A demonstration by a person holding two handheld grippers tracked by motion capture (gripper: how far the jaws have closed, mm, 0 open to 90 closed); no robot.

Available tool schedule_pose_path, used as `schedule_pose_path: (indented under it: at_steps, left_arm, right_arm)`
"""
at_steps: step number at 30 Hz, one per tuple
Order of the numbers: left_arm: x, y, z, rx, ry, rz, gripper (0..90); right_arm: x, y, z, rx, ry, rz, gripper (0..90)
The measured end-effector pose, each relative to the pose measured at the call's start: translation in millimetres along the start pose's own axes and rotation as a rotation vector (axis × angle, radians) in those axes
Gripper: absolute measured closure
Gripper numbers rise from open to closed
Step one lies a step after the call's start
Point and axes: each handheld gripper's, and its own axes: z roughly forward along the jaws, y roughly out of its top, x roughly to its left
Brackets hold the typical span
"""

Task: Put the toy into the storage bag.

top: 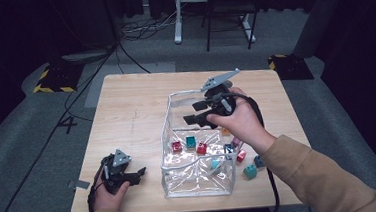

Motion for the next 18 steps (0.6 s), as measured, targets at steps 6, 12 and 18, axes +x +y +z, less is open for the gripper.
schedule_pose_path:
  at_steps: [6,12,18]
  left_arm:
    - [-0.1,0.0,0.1,-0.001,0.001,-0.001,24.0]
    - [-0.1,0.0,0.1,-0.001,0.001,-0.001,24.0]
    - [0.2,0.2,-0.1,0.0,0.002,0.002,23.9]
  right_arm:
    - [-5.2,1.7,-23.4,-0.049,-0.035,0.002,39.7]
    - [-13.7,-1.1,-42.9,-0.086,-0.071,0.012,39.7]
    - [-26.0,-7.9,-62.7,-0.1,-0.117,0.031,39.7]
